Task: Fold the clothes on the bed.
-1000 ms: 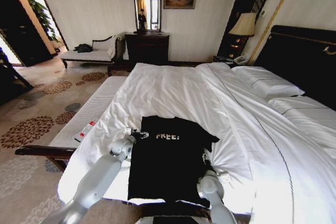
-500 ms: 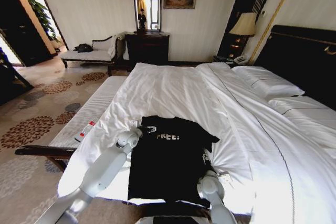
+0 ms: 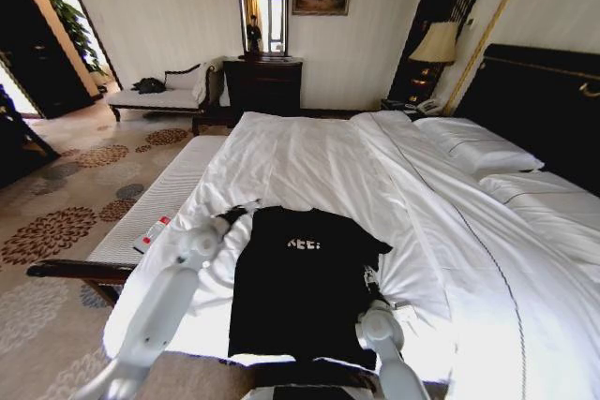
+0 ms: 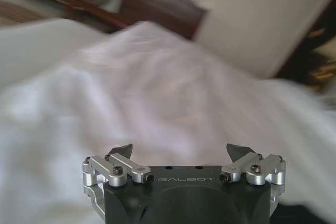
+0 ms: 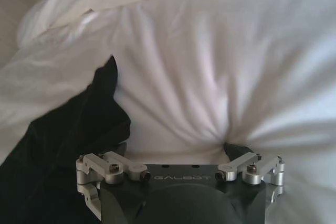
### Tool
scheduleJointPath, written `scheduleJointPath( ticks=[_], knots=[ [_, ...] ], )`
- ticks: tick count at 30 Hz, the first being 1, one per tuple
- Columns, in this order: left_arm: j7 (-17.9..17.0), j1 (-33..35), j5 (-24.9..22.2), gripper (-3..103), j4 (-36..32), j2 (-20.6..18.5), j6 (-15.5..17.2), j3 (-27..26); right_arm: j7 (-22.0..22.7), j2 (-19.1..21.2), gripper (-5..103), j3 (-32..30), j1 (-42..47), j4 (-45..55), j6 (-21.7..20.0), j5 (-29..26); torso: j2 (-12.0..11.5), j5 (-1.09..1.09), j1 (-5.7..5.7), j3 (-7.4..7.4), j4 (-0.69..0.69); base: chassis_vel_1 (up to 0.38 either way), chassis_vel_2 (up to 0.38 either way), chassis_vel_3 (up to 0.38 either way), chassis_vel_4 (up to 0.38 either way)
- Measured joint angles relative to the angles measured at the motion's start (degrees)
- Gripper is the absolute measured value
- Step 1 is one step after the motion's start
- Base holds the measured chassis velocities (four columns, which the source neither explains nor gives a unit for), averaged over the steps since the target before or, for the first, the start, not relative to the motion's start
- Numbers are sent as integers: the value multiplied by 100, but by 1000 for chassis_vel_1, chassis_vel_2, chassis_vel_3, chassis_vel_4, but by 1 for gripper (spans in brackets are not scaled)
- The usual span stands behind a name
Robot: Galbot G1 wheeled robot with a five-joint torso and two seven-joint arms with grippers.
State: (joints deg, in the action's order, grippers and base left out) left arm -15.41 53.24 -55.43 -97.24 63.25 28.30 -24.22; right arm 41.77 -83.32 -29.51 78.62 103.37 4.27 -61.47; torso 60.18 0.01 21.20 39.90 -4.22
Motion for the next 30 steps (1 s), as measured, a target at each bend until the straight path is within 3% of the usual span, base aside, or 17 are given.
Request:
scheduleJointPath(
  ticks=[8, 12, 17, 22, 28, 30],
  knots=[
    [-33, 1175, 436, 100, -510, -75, 23, -1186, -618, 338, 100, -67, -607, -233, -32, -632, -1, 1, 0, 0, 2, 0, 0, 0, 0],
    [-33, 1649, 464, 100, -849, 24, 2, -1628, -643, 280, 100, -125, -687, -19, 55, -590, -1, 0, 1, 0, 5, 0, 0, 0, 0],
    [-33, 1928, 463, 100, -1111, 131, -7, -1873, -438, 84, 100, -254, -315, 492, 117, -390, 0, -1, 0, -2, -1, 0, 0, 0, 0],
    [-58, 2271, 437, 100, -1391, 296, -14, -2135, -323, 44, 100, -339, -144, 773, 127, -383, 0, -1, 0, -2, 2, 0, 0, 0, 0],
    [-113, 2568, 461, 100, -1661, 501, -14, -2237, -328, 195, 100, -382, -599, 409, -16, -807, 0, -1, -1, -2, 2, 0, 0, 0, 0],
    [-127, 2644, 486, 100, -1754, 567, -18, -2248, -509, 288, 101, -419, -881, 97, -38, -935, 0, 0, 0, -2, 5, 0, 0, 0, 0]
  ],
)
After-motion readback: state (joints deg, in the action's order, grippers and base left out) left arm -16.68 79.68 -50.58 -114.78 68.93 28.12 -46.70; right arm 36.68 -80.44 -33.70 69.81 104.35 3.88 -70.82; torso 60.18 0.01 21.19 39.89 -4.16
